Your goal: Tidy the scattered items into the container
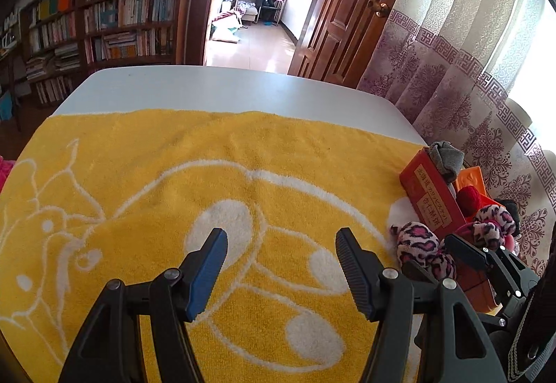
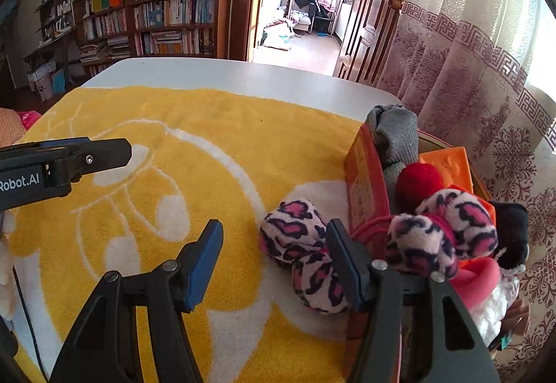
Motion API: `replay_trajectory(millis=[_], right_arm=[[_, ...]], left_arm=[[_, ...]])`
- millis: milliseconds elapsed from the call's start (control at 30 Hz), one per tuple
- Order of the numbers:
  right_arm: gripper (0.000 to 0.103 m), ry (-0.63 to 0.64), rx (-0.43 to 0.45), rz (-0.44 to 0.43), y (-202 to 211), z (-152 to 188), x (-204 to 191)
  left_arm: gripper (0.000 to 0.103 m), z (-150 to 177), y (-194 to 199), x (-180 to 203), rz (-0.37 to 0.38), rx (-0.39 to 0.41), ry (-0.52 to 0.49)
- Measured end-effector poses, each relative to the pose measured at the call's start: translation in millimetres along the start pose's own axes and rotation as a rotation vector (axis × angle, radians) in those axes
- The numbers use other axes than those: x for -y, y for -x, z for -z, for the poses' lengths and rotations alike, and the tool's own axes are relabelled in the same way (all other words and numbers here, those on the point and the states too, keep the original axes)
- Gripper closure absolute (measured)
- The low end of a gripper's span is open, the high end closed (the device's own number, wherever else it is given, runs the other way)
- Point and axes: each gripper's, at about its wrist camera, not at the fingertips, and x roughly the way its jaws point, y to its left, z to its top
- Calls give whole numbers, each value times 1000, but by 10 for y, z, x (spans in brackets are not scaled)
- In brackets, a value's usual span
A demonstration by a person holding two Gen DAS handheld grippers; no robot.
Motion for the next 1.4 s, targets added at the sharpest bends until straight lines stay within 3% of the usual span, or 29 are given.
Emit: replay_trajectory(millis=[300, 400, 500, 600, 633, 833, 1133, 1233, 1300, 1367, 1400], right_arm=[[38, 165, -68, 199, -143, 121, -161], [46, 206, -72, 259, -188, 124, -202], [64, 219, -58, 285, -173, 141, -200], [72, 192, -37, 270, -107, 151, -160], [85, 178, -26, 258, -79, 132, -148], [97, 64, 85, 158, 311, 34, -48], [98, -227, 169, -104, 810, 36, 498], [98, -239, 138, -177, 743, 17, 578], [97, -234, 126, -180, 655, -5, 543], [88, -192, 94, -199, 550, -41, 428], [76, -169, 85, -190, 489, -66, 362]], left_arm=[[37, 36, -71, -30, 17, -33, 6], [37, 37, -69, -19, 16, -34, 1], [37, 47, -64, -8, 17, -34, -3], [37, 61, -77, 15, 17, -39, -11], [37, 66, -79, 23, 17, -40, -14], [37, 79, -81, 51, 21, -39, -24], [37, 101, -78, 100, 31, -41, -35], [37, 112, -94, 136, 36, -49, -40], [37, 121, -83, 154, 40, -48, -46], [37, 121, -60, 159, 38, -41, -48], [37, 118, -51, 152, 40, -39, -45]])
